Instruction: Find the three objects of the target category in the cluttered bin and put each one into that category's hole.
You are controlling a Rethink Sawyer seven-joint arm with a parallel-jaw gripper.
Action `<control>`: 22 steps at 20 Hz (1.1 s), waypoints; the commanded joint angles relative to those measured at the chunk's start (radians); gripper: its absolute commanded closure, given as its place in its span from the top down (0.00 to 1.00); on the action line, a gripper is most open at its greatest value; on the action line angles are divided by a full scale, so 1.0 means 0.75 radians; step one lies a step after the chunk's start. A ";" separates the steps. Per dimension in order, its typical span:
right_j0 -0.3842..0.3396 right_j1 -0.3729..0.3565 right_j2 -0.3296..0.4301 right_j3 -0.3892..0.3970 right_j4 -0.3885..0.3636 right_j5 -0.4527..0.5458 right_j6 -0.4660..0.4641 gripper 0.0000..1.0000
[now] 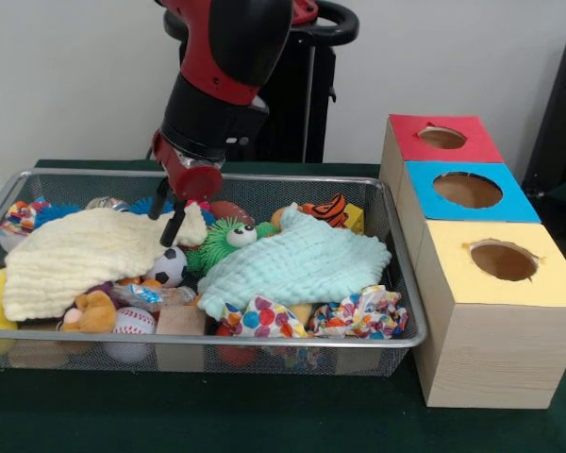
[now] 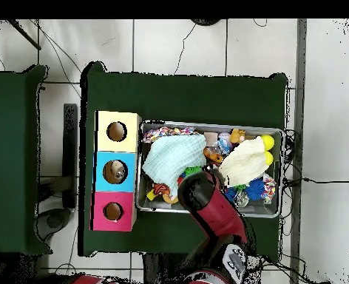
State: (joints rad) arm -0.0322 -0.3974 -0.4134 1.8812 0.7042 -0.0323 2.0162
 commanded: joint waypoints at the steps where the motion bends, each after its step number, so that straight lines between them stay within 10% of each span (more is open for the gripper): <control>1: 0.025 -0.002 -0.063 -0.100 -0.199 0.269 -0.039 1.00; 13: 0.120 0.034 -0.160 -0.199 -0.241 0.469 0.142 1.00; 22: 0.052 0.037 -0.038 -0.245 -0.183 0.419 0.206 1.00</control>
State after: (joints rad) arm 0.0433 -0.4015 -0.5601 1.8048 0.5607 0.2227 2.0162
